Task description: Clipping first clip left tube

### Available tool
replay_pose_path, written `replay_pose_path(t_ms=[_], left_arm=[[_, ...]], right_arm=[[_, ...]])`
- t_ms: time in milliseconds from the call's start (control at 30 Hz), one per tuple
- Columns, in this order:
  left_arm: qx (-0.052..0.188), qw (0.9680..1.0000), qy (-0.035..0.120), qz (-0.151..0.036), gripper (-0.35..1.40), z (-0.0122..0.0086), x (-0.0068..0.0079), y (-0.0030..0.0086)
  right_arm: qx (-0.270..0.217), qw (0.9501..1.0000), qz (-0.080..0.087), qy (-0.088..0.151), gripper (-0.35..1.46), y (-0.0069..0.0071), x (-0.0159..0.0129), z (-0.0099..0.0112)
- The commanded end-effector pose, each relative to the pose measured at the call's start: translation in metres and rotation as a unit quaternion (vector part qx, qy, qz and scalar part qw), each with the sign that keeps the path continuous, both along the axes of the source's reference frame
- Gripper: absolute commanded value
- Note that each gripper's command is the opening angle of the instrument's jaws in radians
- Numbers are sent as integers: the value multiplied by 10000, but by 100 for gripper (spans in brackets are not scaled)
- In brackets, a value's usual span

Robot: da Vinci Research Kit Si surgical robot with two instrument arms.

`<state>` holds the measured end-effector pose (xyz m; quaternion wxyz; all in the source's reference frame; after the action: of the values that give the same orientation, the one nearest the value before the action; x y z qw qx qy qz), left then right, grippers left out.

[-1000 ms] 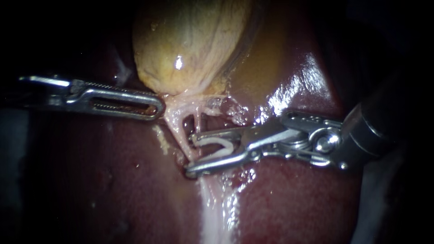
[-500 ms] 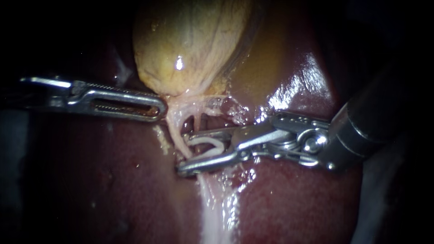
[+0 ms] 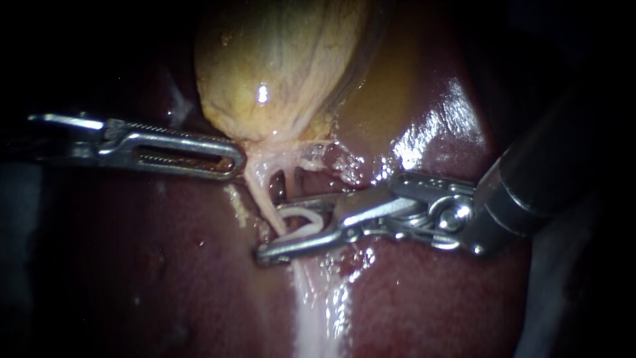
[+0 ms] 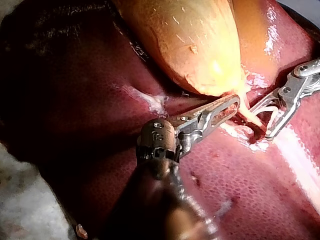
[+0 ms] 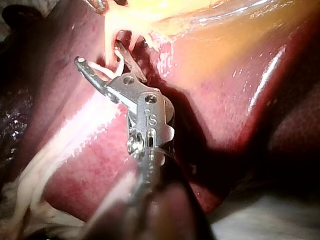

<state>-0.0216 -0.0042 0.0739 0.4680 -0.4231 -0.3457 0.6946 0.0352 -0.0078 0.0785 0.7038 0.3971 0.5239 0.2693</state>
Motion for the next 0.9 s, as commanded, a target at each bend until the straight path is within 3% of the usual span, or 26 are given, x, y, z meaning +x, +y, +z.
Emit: replay_pose_path(t_ms=[33, 500, 900], left_arm=[[2, 10000, -1, 2, -35, 0, 0, 0], [3, 10000, 0, -2, -35, 0, -2, 1], [3, 10000, 9, -16, -35, 1, -8, 2]], right_arm=[[33, 10000, -7, 28, 49, -1, 0, -1], [241, 9995, -71, 191, 49, -8, 2, -6], [449, 9984, -215, 261, 49, -28, 13, 2]])
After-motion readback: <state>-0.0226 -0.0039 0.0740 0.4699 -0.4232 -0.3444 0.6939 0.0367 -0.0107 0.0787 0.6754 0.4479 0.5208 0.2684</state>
